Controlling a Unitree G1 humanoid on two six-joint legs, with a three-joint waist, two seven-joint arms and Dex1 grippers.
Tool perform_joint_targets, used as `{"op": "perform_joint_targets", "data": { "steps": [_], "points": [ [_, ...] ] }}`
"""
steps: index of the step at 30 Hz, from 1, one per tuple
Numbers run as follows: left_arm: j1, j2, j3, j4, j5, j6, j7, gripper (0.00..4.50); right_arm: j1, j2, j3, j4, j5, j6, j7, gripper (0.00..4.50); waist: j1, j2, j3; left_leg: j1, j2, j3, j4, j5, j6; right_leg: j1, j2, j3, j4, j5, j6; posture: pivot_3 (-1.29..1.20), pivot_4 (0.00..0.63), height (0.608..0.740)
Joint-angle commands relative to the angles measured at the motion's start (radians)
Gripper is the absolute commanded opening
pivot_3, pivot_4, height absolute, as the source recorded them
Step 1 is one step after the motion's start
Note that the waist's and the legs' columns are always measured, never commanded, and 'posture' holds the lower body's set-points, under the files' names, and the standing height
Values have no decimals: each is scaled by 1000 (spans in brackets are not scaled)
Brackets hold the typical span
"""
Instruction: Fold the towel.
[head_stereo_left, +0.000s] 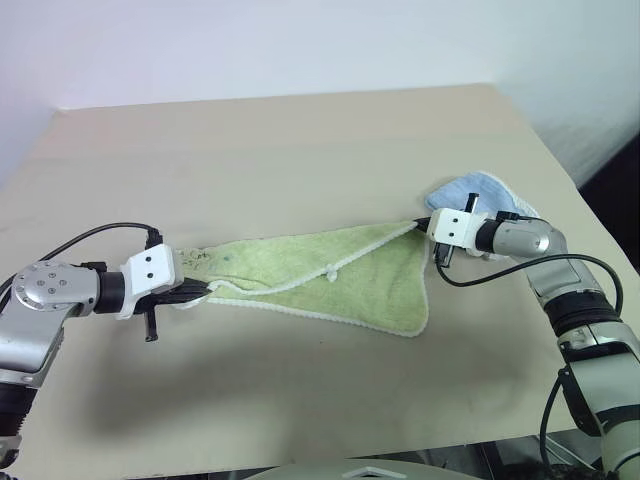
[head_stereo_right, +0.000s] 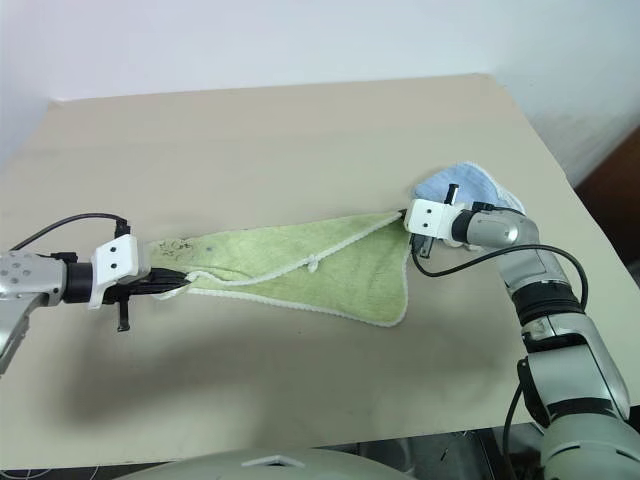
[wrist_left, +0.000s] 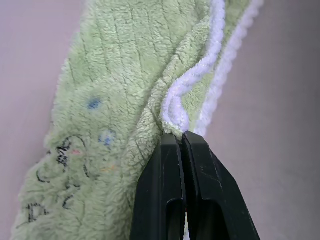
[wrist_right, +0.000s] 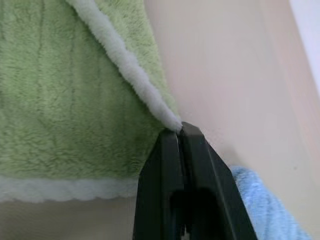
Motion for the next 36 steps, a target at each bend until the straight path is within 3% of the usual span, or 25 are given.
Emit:
{"op": "perform_joint_targets", "data": {
  "steps": [1, 8, 16, 23, 29, 36],
  "points": [
    [-49, -26, 39, 25, 8, -25, 52, 0, -45, -12, -29, 1, -2, -22, -31, 22, 1, 0, 0, 0, 0, 0, 0, 0, 0, 0, 0, 0, 0, 0, 0, 0, 150, 731],
    [-333, -161, 100, 215, 32, 23, 326, 0, -182, -10, -83, 37, 34, 3, -75, 22, 2, -1, 0, 0, 0, 0, 1, 2, -2, 0, 1, 0, 1, 1, -1, 0, 150, 731],
    [-591, -163, 192, 370, -9, 18, 435, 0, -370, -92, -161, 87, 117, 14, 22, 22, -2, -1, 0, -1, 0, 0, 0, 2, -3, -2, 1, 0, 1, 2, -2, 0, 150, 731],
    [-516, -96, 252, 303, -79, 23, 330, 0, -308, -192, -227, -74, 249, 97, 196, 22, -1, -1, 0, -4, -1, 2, 0, 1, -2, -4, 0, 1, 0, 2, -1, 0, 150, 731],
    [-328, -38, 351, 122, -260, 161, 169, 0, -2, -272, -286, -471, 477, 338, 394, 22, 2, -1, 0, -4, 0, 2, 0, 0, -1, -4, 0, 2, 1, 2, -2, 0, 150, 731],
    [-188, 28, 415, 33, -359, 288, 54, 0, 193, -347, -340, -727, 620, 580, 488, 22, 2, -1, 0, 0, 0, 2, 2, 1, -2, -2, 0, 2, 4, 1, -2, 0, 150, 731]
  ]
}}
